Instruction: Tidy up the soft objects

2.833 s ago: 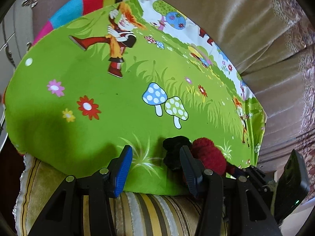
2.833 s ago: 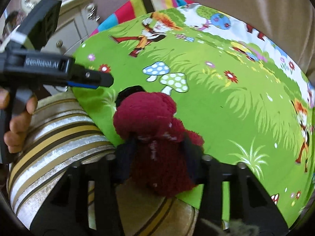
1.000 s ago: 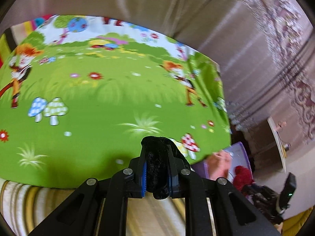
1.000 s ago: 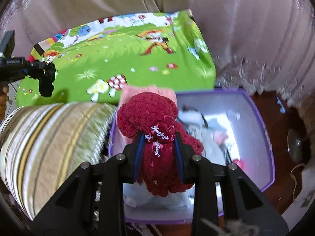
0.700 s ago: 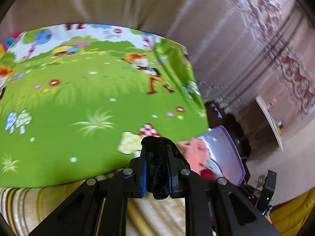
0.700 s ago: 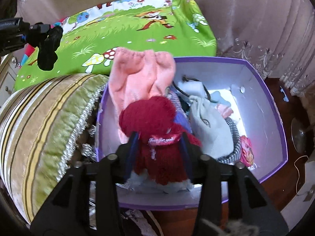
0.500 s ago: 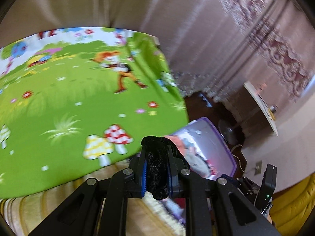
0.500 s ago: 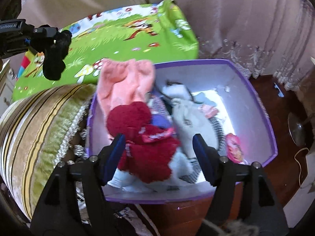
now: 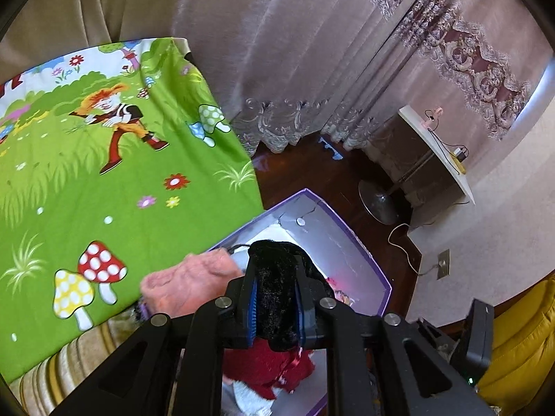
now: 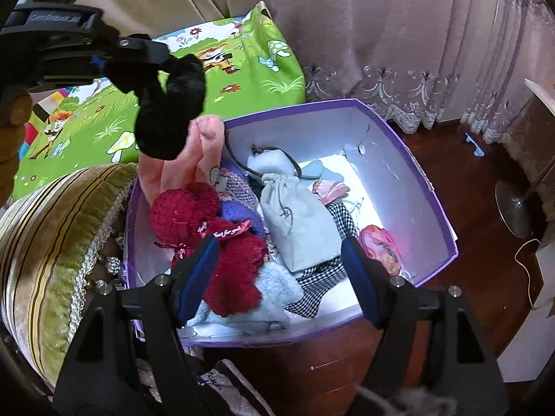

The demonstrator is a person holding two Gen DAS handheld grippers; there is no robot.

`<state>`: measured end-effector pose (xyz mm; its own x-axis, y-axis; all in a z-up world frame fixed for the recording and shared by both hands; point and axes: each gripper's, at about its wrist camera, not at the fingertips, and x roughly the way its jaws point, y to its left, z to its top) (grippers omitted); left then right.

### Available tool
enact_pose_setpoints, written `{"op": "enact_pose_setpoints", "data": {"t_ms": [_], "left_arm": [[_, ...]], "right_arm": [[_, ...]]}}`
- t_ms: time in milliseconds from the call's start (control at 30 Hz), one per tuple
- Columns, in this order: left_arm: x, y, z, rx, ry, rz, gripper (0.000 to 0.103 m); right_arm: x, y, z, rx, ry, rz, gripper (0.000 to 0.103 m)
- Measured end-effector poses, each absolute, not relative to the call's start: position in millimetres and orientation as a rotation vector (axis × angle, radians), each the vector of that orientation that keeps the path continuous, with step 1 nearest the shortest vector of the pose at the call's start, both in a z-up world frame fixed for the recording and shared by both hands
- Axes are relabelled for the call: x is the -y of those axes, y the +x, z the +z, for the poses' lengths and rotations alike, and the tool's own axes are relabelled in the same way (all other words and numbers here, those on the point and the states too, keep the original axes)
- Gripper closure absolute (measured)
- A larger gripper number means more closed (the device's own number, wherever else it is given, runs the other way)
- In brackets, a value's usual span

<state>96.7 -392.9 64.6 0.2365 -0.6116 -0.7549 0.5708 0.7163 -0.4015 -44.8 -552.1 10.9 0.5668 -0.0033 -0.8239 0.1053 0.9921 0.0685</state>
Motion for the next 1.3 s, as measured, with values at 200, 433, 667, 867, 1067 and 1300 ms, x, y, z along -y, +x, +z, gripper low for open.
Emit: {"op": "enact_pose_setpoints", "data": {"t_ms": [200,433,667,867,1067,1300], "left_arm": [[407.6,106.3,49.1,-1.077,-0.024,-0.809,0.061],[389.8,101.6,46.6,-1.083,-0.035,-0.783,0.054],[343.2,67.5,41.8,-1.103,-0.106,-0.781,0.045],[304.7,23.1,31.7,-1.141,-0.167,-0.749,0.036],[288.4,-4.5,16.8,-1.137,-0.140,-0.700,0.031],[296.0,-16.4,12.2,-1.111,-0.080,-0.707,0.019]], "right_arm": [[555.6,-44.8,11.8,-0.962,0.125,-0.084,0.026],[555.6,-45.4,15.2,-0.958,0.136,-0.109,0.025],[553.5,-51.0,21.1,-0.947,0.168,-0.208,0.023],[545.6,-66.2,31.6,-0.944,0.174,-0.339,0.022],[532.9,-84.6,42.2,-0.962,0.207,-0.404,0.022],[520.2,-100.2,43.7,-0.962,0.178,-0.454,0.022]]}}
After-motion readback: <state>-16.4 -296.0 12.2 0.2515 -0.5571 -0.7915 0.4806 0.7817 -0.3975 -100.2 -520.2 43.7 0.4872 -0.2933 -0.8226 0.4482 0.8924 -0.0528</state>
